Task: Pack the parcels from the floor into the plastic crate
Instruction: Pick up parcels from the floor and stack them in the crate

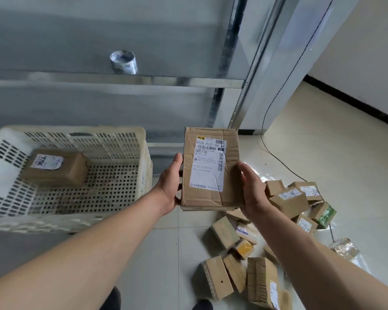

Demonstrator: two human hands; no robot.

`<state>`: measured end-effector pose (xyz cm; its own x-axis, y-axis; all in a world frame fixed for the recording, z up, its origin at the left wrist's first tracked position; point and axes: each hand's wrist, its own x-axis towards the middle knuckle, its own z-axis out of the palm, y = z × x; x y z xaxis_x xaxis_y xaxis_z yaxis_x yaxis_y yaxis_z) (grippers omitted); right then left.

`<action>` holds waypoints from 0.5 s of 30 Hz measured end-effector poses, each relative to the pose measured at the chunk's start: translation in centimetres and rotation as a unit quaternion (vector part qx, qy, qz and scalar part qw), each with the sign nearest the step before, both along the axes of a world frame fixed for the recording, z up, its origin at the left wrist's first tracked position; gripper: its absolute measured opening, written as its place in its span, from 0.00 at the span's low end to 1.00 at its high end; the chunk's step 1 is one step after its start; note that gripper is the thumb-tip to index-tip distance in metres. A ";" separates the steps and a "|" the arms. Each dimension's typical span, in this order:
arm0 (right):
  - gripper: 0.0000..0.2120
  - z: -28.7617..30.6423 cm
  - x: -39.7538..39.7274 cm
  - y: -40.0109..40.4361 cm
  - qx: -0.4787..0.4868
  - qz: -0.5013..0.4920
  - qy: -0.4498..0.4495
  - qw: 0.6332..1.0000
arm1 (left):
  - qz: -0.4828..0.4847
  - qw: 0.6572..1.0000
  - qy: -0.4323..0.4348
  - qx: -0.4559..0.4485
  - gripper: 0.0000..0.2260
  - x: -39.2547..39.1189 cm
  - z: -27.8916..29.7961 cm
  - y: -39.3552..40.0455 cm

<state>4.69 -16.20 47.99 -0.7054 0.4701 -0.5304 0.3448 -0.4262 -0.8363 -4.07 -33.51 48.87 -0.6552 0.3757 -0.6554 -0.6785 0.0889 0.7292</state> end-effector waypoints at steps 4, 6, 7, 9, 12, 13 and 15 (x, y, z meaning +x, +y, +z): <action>0.38 0.4 -4.4 -7.3 0.002 0.024 0.003 1.000 | 0.020 0.999 0.025 0.007 0.28 -3.4 0.5 -7.6; 0.35 0.6 -6.7 -11.4 -0.007 0.031 0.004 0.999 | 0.032 0.999 0.026 0.023 0.28 -5.4 0.3 -11.9; 0.35 0.6 -7.9 -13.4 -0.011 0.033 0.001 0.999 | 0.041 0.999 0.024 0.026 0.28 -6.3 0.4 -14.0; 0.37 0.6 -10.3 -17.6 -0.020 0.029 -0.003 0.999 | 0.056 0.998 0.021 0.020 0.27 -8.0 0.7 -18.1; 0.37 0.0 -13.7 -23.1 -0.028 0.035 -0.009 0.999 | 0.075 0.997 0.012 0.016 0.28 -10.8 0.3 -23.7; 0.37 -0.3 -14.8 -24.6 -0.028 0.044 -0.010 0.999 | 0.082 0.996 0.007 0.016 0.27 -11.5 0.3 -25.4; 0.39 -1.0 -16.7 -27.1 -0.030 0.060 -0.020 0.998 | 0.098 0.995 -0.002 0.006 0.26 -13.1 -0.1 -28.3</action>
<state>-12.03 -43.28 46.98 -0.7326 0.3495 -0.5841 0.4291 -0.4290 -0.7948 -17.18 -61.76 48.82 -0.7139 0.2490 -0.6545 -0.6849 -0.0534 0.7267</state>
